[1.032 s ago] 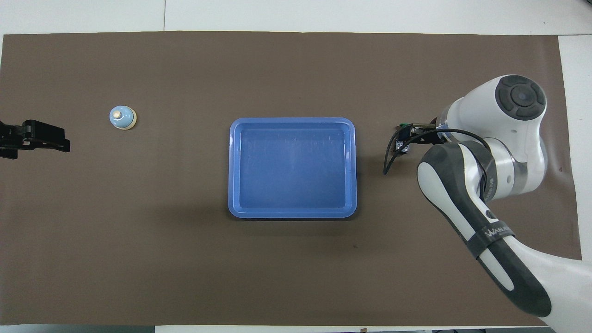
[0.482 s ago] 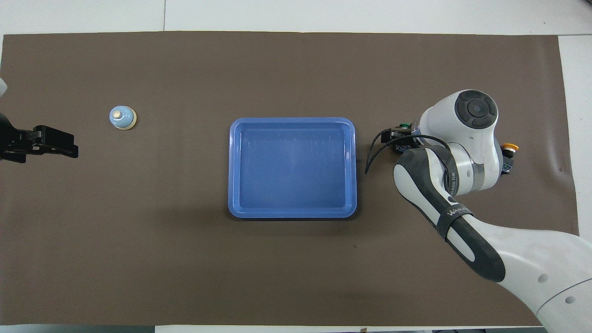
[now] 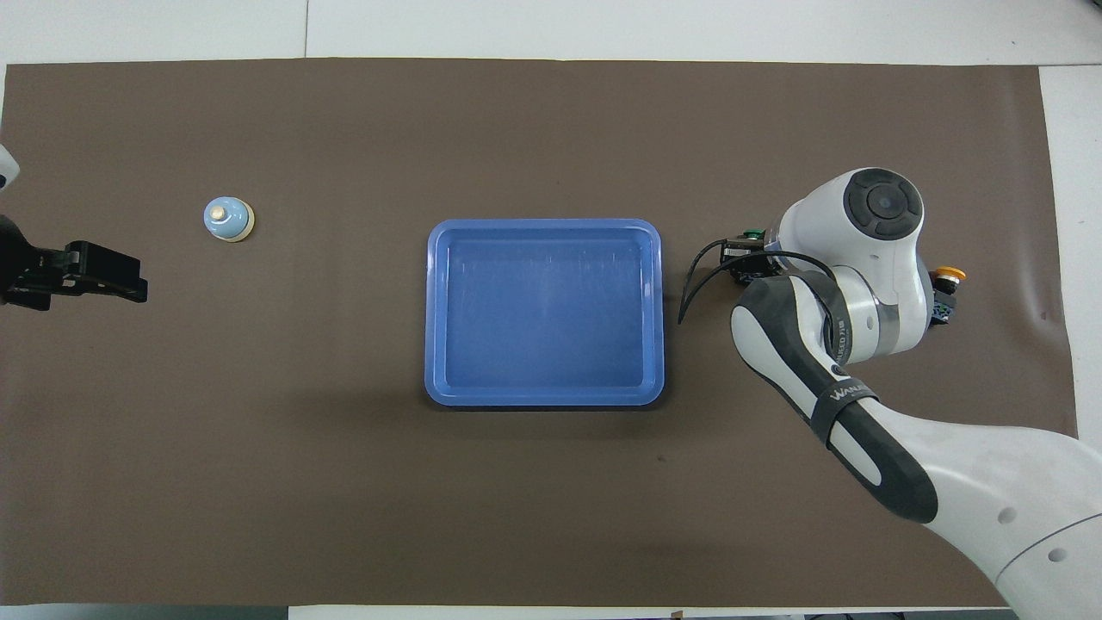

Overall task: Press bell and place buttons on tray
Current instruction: 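Reach the right gripper to the green-capped button and grasp it, then carry the green button into the blue tray and release it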

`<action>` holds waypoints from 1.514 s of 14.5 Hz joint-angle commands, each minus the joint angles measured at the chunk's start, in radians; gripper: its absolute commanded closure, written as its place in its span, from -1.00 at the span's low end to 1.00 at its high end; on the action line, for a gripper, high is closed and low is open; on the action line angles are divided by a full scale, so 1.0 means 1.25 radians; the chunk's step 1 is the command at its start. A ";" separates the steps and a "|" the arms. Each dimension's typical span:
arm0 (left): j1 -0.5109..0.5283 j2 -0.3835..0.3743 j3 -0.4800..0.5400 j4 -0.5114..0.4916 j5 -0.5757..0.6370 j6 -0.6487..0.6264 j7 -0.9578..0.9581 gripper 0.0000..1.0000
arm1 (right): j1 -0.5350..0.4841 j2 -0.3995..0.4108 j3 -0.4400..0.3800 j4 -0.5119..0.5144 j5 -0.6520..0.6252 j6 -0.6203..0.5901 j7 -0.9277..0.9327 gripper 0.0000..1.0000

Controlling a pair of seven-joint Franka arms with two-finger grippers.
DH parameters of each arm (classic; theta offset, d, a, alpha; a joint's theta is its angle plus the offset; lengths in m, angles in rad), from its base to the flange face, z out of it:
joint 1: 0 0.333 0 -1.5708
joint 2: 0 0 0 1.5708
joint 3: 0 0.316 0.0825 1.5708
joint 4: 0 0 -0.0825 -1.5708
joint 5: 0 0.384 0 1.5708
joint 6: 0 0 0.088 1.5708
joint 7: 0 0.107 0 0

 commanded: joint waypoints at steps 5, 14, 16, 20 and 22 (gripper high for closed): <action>0.003 -0.012 0.010 -0.006 -0.010 -0.006 0.004 -1.00 | 0.015 -0.014 0.003 0.107 -0.015 -0.146 0.023 1.00; 0.004 -0.012 0.010 -0.006 -0.010 -0.006 0.004 -1.00 | 0.229 0.009 0.004 0.229 -0.008 -0.280 0.222 1.00; 0.004 -0.012 0.010 -0.006 -0.010 -0.006 0.004 -1.00 | 0.254 0.012 0.003 0.180 -0.008 -0.218 0.248 1.00; 0.004 -0.012 0.010 -0.006 -0.010 -0.006 0.004 -1.00 | 0.271 0.009 0.003 0.078 -0.008 -0.100 0.252 1.00; 0.004 -0.012 0.010 -0.006 -0.010 -0.006 0.004 -1.00 | 0.271 0.009 0.004 0.053 -0.008 -0.074 0.253 1.00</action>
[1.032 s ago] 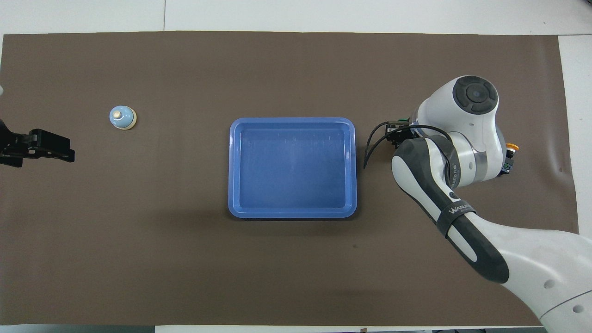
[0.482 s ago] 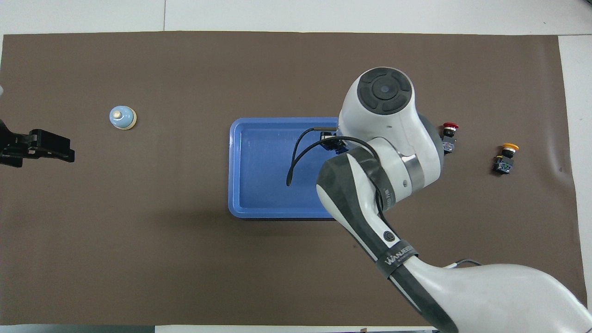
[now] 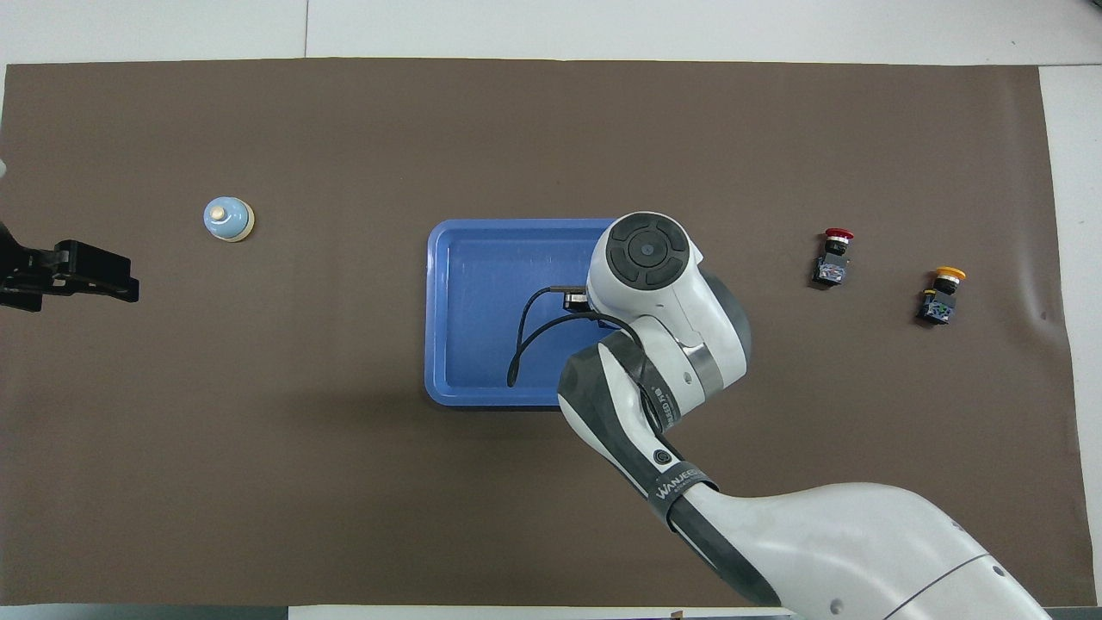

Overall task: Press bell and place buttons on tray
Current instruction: 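Carry the green button into the blue tray and release it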

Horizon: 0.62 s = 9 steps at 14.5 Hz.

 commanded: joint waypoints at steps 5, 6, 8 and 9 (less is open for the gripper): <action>0.003 -0.012 0.001 -0.006 -0.011 -0.006 0.004 -1.00 | 0.011 -0.022 -0.001 -0.031 -0.006 0.015 0.054 -1.00; 0.003 -0.012 0.001 -0.006 -0.011 -0.006 0.004 -1.00 | 0.009 -0.028 -0.001 -0.024 -0.006 -0.001 0.053 -1.00; 0.002 -0.012 0.001 -0.006 -0.011 -0.006 0.004 -1.00 | -0.007 -0.054 -0.009 0.020 -0.005 -0.079 0.050 -1.00; 0.003 -0.012 0.001 -0.006 -0.011 -0.006 0.004 -1.00 | -0.026 -0.062 -0.011 0.057 -0.005 -0.131 0.045 -1.00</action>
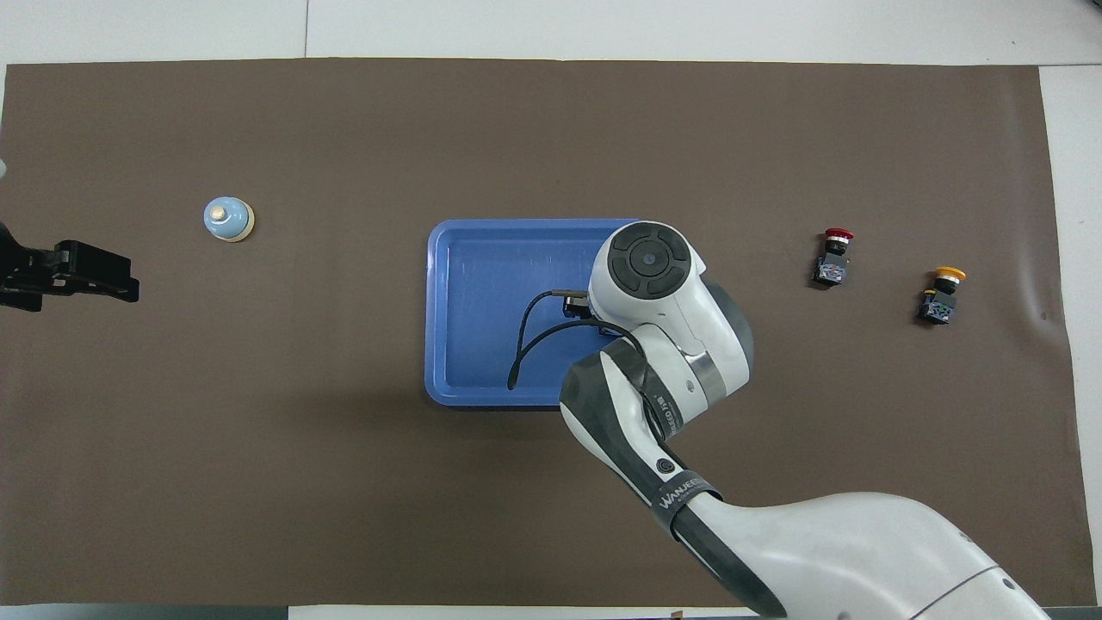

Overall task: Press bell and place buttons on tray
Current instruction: 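Carry the green button into the blue tray and release it, then move the right gripper to the red-capped button and grasp it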

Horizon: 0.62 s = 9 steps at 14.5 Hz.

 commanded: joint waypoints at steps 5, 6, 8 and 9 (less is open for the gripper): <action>0.003 -0.012 0.001 -0.006 -0.010 -0.006 0.004 -1.00 | -0.192 -0.088 -0.004 0.091 -0.016 -0.158 -0.124 -1.00; 0.003 -0.012 0.001 -0.006 -0.010 -0.007 0.004 -1.00 | -0.223 -0.088 -0.004 0.090 -0.026 -0.158 -0.157 -1.00; 0.003 -0.012 0.001 -0.006 -0.010 -0.006 0.004 -1.00 | -0.296 -0.088 -0.004 0.075 -0.047 -0.144 -0.233 -1.00; 0.003 -0.012 0.001 -0.006 -0.010 -0.007 0.004 -1.00 | -0.324 -0.088 -0.004 0.062 -0.047 -0.132 -0.264 -1.00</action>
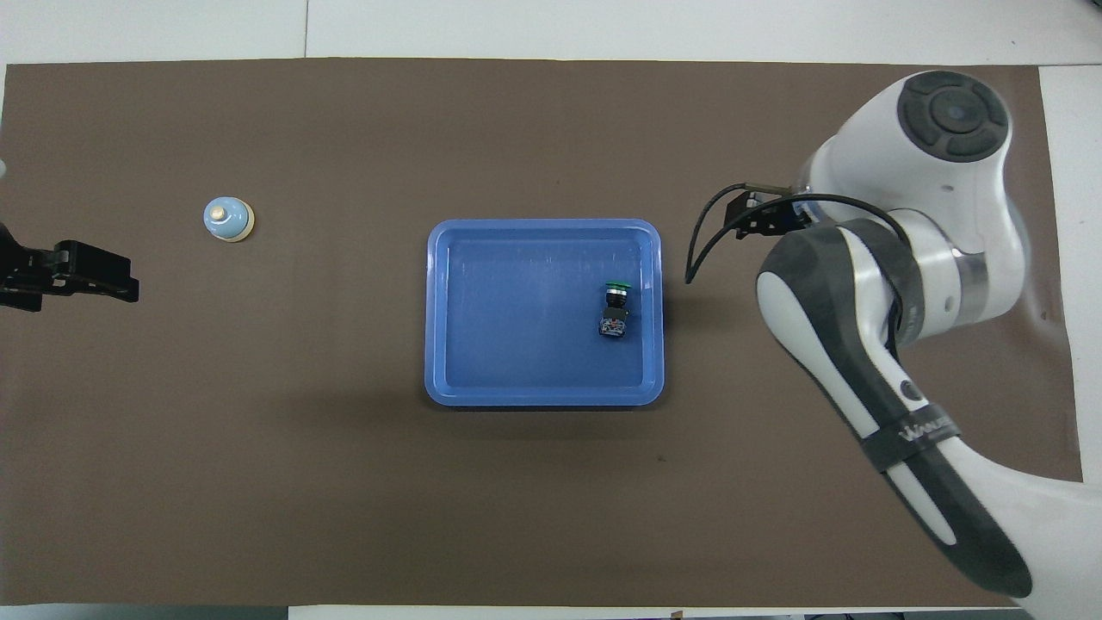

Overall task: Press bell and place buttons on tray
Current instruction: 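Move the right gripper to the red-capped button and grasp it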

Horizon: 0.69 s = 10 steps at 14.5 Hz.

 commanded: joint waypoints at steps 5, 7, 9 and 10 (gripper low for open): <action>0.003 -0.012 0.001 -0.006 -0.010 -0.006 0.004 -1.00 | -0.114 0.003 0.012 -0.146 -0.016 0.180 -0.092 -1.00; 0.003 -0.012 0.001 -0.006 -0.010 -0.007 0.004 -1.00 | -0.120 0.035 0.012 -0.165 -0.016 0.246 -0.096 -1.00; 0.003 -0.012 0.001 -0.006 -0.010 -0.006 0.004 -1.00 | -0.138 0.059 0.014 -0.189 -0.016 0.312 -0.098 -1.00; 0.003 -0.012 0.001 -0.006 -0.010 -0.006 0.004 -1.00 | -0.140 0.064 0.012 -0.206 -0.016 0.341 -0.098 -1.00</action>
